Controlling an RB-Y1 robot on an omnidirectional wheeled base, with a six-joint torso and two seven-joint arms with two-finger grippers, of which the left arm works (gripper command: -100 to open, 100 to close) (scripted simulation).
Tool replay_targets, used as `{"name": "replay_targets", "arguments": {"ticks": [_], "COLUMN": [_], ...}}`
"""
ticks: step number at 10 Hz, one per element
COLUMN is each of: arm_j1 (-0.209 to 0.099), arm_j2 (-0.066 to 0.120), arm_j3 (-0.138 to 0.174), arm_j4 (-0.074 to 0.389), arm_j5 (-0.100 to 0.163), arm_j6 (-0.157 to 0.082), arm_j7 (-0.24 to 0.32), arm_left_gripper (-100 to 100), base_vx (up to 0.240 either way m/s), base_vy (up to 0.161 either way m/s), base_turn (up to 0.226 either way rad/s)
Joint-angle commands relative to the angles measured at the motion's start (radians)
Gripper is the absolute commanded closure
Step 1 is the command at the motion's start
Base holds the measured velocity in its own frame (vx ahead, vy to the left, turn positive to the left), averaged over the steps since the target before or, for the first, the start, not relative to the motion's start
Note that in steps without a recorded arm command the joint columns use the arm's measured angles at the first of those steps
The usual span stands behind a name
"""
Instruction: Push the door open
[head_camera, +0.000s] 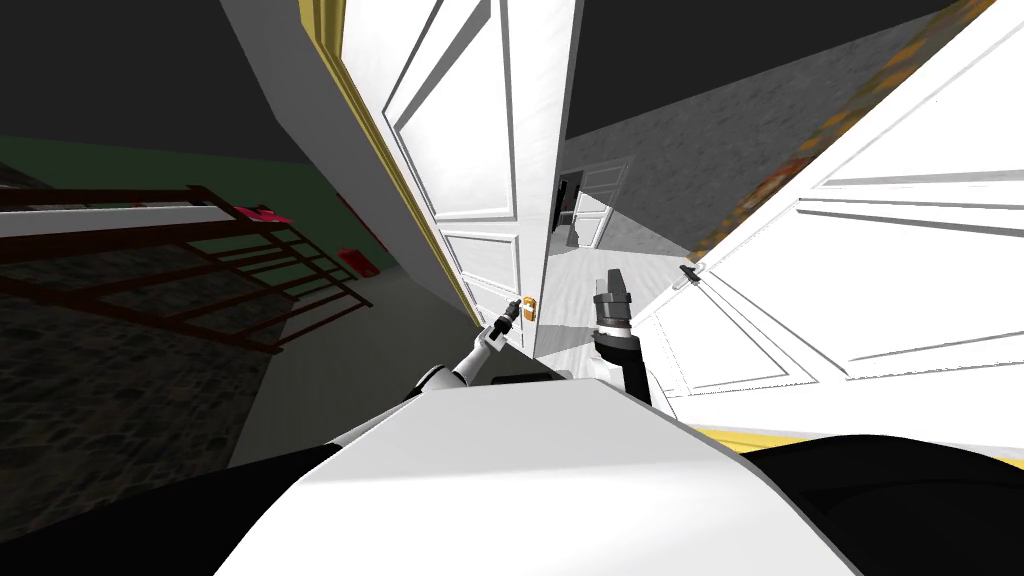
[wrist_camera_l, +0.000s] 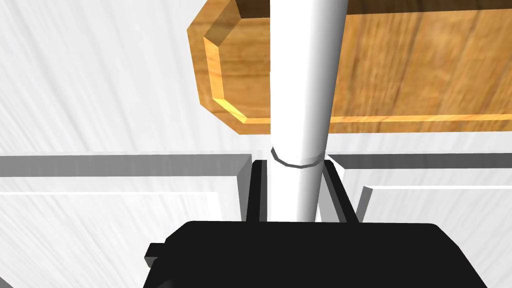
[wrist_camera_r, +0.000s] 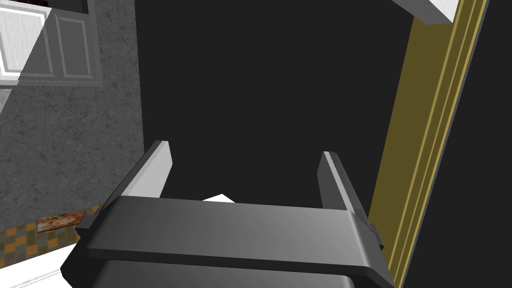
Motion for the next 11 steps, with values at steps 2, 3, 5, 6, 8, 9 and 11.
{"name": "replay_targets", "arguments": {"ticks": [2,3,5,6,8,9,11], "arm_j1": [0.0,0.0,0.001,0.001,0.001,0.001,0.001], "arm_j2": [0.009,0.014,0.022,0.027,0.035,0.039,0.045], "arm_j3": [0.015,0.024,0.04,0.053,0.075,0.091,0.116], "arm_j4": [0.002,0.003,0.006,0.007,0.01,0.013,0.016], "arm_j5": [0.004,0.006,0.01,0.013,0.018,0.022,0.028], "arm_j6": [0.001,0.001,0.003,0.003,0.005,0.006,0.008], "arm_j7": [-0.007,-0.011,-0.019,-0.025,-0.035,-0.043,-0.054], "arm_left_gripper": [100,100,100,100,100,100,100], "base_vx": [0.036,0.118,0.099,0.136,0.145,0.109,0.132], "base_vy": [-0.059,-0.188,-0.189,-0.15,-0.177,-0.173,-0.169], "base_turn": [0.012,0.077,0.059,0.026,0.043,0.065,0.054]}}
